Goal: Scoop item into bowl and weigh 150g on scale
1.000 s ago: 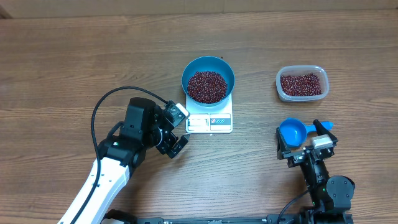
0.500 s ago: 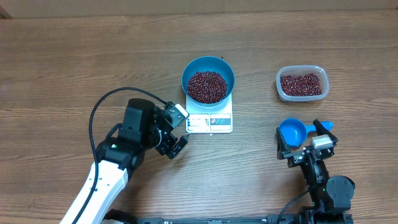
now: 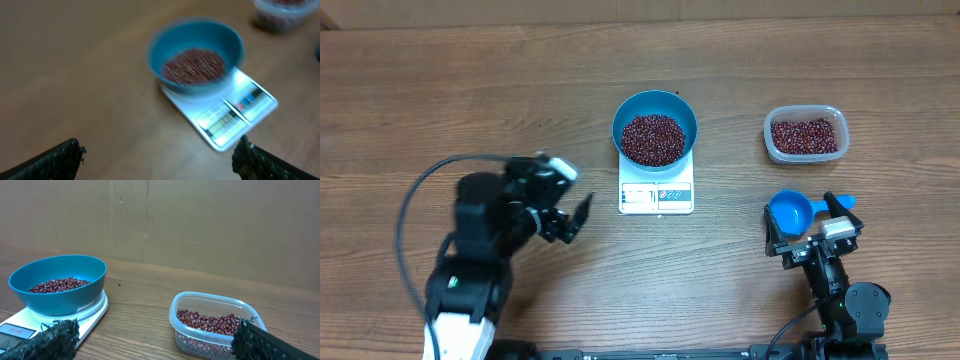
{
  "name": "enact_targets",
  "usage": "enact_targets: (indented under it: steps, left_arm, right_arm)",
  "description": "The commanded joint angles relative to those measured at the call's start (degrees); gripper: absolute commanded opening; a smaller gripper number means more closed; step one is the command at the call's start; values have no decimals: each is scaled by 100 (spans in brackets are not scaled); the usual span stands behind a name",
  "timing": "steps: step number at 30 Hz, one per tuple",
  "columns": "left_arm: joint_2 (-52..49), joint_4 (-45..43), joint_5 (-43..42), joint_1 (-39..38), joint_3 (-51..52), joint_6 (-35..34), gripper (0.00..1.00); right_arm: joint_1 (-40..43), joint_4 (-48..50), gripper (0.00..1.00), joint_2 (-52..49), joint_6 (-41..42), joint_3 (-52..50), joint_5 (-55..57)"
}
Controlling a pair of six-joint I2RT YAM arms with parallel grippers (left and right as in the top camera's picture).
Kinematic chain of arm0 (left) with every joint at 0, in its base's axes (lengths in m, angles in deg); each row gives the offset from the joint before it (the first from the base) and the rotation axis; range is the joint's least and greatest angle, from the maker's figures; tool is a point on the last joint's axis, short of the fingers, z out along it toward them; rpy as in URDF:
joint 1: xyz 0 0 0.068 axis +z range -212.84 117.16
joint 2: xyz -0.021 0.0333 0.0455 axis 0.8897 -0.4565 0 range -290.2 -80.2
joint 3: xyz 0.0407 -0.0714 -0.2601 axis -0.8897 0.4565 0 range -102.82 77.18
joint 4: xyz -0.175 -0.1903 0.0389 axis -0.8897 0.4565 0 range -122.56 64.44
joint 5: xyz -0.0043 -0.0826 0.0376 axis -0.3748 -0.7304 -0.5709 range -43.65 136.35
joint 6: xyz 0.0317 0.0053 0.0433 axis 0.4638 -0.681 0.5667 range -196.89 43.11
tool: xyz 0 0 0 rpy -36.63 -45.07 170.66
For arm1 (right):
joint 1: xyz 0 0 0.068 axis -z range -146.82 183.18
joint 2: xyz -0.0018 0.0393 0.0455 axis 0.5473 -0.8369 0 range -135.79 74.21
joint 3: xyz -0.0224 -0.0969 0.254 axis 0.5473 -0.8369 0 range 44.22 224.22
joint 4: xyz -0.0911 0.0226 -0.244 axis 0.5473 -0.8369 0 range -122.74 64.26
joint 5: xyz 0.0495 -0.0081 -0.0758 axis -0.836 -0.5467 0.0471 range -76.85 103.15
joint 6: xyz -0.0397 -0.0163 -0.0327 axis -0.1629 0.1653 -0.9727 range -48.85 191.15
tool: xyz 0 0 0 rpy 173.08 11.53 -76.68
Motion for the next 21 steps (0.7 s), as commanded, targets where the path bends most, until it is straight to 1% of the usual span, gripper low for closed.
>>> enact_targets:
  steps: [1, 4, 6, 8, 14, 16, 21]
  left_arm:
    - [669, -590, -247, 393, 538, 2, 100]
    - [1285, -1434, -245, 713, 1132, -310, 100]
    - [1637, -1836, -232, 848, 1473, -374, 99]
    - [2382, -2354, -52, 994, 2129, -387, 100]
    - [3307, -2774, 483, 1038, 2983, -354, 100]
    - [3600, -2909, 490, 1038, 3322, -179, 100]
    - [4083, -2918, 494, 1038, 3845, -166, 100]
  right_arm:
    - [-42, 31, 100, 68, 39, -61, 61]
    - [-42, 31, 100, 68, 39, -61, 61]
    - [-42, 31, 100, 68, 39, -61, 61]
    - [-42, 31, 100, 68, 39, -61, 61]
    - [-42, 31, 100, 68, 39, -61, 61]
    - [-42, 31, 100, 68, 39, -61, 61]
    - [-42, 31, 100, 68, 39, -61, 61]
